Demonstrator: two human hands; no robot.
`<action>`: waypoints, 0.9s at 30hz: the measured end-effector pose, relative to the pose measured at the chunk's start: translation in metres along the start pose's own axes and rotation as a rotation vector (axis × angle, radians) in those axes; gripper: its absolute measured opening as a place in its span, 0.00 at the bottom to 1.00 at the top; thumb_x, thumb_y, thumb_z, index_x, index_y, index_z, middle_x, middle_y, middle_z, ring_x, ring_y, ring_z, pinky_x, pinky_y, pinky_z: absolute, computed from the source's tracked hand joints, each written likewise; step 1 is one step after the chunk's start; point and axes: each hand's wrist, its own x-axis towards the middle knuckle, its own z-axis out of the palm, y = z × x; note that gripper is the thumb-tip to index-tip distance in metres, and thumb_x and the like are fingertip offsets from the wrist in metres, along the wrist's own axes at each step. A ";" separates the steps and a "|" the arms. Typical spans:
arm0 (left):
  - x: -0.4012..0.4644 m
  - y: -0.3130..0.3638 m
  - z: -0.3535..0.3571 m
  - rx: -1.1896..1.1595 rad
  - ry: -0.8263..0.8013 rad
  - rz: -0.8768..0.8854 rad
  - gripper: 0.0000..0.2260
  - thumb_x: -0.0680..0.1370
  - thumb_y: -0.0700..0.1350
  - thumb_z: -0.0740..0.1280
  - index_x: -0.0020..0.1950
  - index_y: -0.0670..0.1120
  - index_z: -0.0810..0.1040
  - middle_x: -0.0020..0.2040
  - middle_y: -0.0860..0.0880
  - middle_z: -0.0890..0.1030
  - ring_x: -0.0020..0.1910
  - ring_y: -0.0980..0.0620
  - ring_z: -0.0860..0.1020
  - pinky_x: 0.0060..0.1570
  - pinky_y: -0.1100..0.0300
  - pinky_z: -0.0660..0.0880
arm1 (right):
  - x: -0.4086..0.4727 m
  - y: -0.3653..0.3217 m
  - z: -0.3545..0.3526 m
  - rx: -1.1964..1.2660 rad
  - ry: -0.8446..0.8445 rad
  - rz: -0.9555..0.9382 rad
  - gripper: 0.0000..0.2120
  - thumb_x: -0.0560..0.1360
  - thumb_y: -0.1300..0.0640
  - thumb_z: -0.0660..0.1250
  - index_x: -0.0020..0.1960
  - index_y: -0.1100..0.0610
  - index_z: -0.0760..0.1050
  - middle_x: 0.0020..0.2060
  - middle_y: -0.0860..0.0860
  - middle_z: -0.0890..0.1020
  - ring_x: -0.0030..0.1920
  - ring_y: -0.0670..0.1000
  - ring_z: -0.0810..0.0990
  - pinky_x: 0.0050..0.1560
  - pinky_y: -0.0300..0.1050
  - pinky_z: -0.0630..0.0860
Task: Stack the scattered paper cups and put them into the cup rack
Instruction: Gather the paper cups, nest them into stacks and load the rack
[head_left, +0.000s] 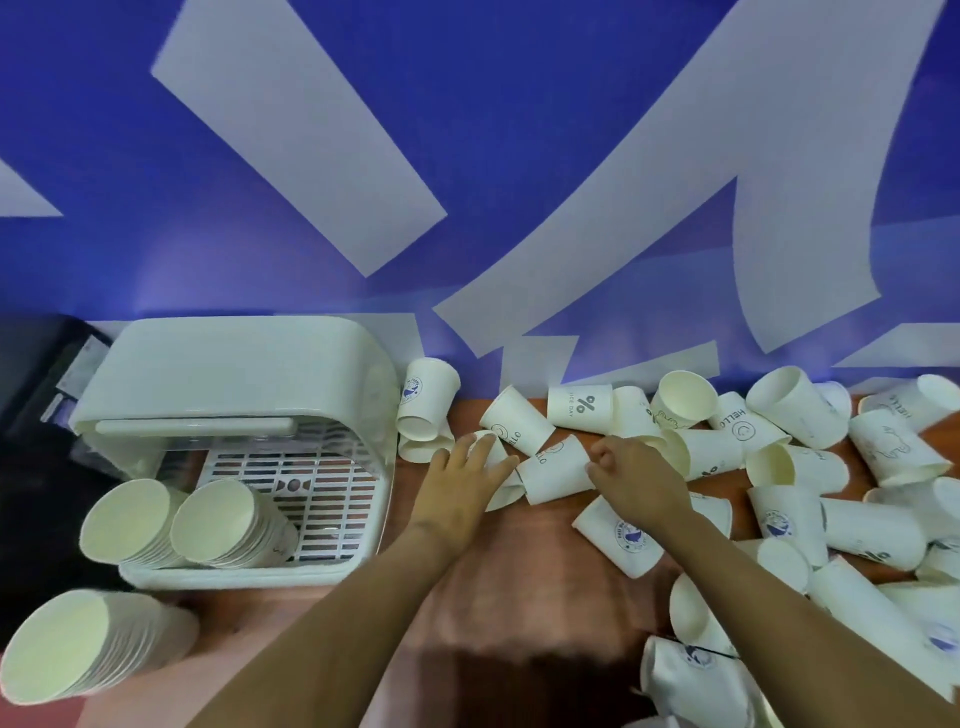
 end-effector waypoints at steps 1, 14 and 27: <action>0.002 0.000 0.003 0.009 -0.003 0.001 0.35 0.76 0.35 0.63 0.77 0.54 0.51 0.78 0.43 0.48 0.76 0.42 0.49 0.71 0.47 0.57 | 0.002 0.001 0.002 -0.008 0.008 -0.007 0.08 0.75 0.51 0.62 0.49 0.54 0.76 0.44 0.49 0.80 0.45 0.51 0.78 0.45 0.50 0.77; -0.003 -0.003 0.019 -0.105 0.080 0.008 0.26 0.74 0.47 0.67 0.71 0.51 0.63 0.73 0.48 0.63 0.72 0.44 0.61 0.64 0.52 0.64 | -0.007 -0.014 -0.010 0.136 0.053 -0.051 0.04 0.74 0.54 0.66 0.45 0.52 0.78 0.40 0.45 0.79 0.43 0.47 0.78 0.45 0.45 0.76; -0.120 -0.011 -0.025 -0.611 0.189 -0.198 0.29 0.68 0.61 0.70 0.64 0.50 0.68 0.61 0.52 0.70 0.61 0.50 0.70 0.57 0.56 0.71 | -0.087 -0.068 -0.030 -0.071 0.100 -0.174 0.07 0.74 0.53 0.64 0.49 0.50 0.79 0.49 0.46 0.80 0.48 0.47 0.77 0.46 0.45 0.75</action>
